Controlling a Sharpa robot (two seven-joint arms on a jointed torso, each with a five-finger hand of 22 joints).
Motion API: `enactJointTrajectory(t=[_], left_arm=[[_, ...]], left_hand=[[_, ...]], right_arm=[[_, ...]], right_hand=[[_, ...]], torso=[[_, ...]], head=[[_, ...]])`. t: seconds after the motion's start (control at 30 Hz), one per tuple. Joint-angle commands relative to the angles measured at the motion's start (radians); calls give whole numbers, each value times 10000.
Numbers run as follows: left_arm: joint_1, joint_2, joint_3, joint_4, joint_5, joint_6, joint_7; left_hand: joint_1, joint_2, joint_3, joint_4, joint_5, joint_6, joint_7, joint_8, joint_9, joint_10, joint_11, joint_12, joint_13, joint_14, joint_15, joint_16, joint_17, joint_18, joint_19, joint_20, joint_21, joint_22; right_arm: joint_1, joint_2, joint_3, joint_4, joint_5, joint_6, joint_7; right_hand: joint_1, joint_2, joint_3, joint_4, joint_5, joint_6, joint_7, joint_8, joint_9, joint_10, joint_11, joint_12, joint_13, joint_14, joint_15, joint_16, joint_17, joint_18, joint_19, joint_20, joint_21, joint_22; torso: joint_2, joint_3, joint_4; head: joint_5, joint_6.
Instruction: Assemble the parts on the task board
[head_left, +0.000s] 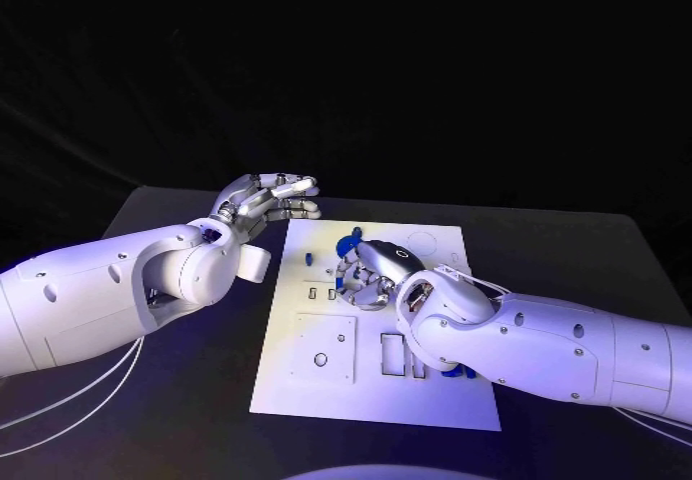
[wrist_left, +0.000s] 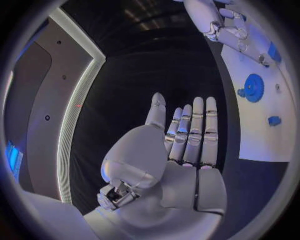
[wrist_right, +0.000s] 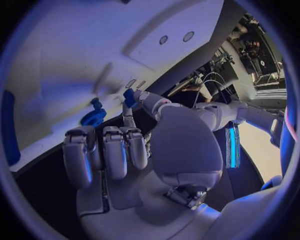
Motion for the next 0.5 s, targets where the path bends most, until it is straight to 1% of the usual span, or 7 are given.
enactJointTrajectory(t=[0.03, 0.17, 0.33, 0.5], left_arm=[[13, 20, 6, 1, 57, 181, 57], [13, 16, 6, -23, 58, 190, 56], [13, 14, 6, -35, 59, 200, 52], [12, 10, 6, -40, 59, 215, 48]], left_hand=[[-62, 5, -41, -26, -66, -33, 44, -32, 17, 1, -5, 21, 16, -88, 0, 50, 10, 181, -84, -2, 10, -15], [-62, 5, -41, -26, -66, -33, 44, -32, 17, 1, -5, 21, 16, -88, 0, 50, 10, 181, -84, -2, 10, -15], [-62, 5, -41, -26, -66, -33, 44, -32, 17, 1, -5, 21, 16, -88, 0, 50, 10, 181, -84, -2, 10, -15], [-62, 5, -41, -26, -66, -33, 44, -32, 17, 1, -5, 21, 16, -88, 0, 50, 10, 181, -84, -2, 10, -15]], right_arm=[[-58, 25, -1, -7, -552, 238, -269], [-107, 31, -5, -16, -615, 250, -271], [-131, 33, -6, -27, -654, 293, -267], [-151, 28, -7, -22, -667, 307, -261]], right_hand=[[-79, -19, 14, -1, 57, -30, -22, 44, 253, 906, 3, -54, 2489, 1059, -63, 40, 2634, -143, 1046, -25, 44, 2634], [-111, -45, 0, 0, 63, -35, -20, 43, 256, 907, 5, -53, 2490, 1059, -60, 40, 2634, -143, 1046, -23, 44, 2634], [-124, -59, -5, -2, 66, -38, -19, 42, 258, 909, 6, -50, 2493, 1059, -59, 40, 2634, -143, 1046, -22, 44, 2634], [-174, -97, -24, 3, 65, -54, -13, 36, 260, 902, 12, -59, 2485, 1059, -56, 40, 2634, -143, 1046, -18, 44, 2634]], torso=[[6, 10, -8], [-3, 12, -14], [-2, 20, -17], [-6, 18, -20]], head=[[30, -18], [66, -47], [73, -64], [73, -78]])
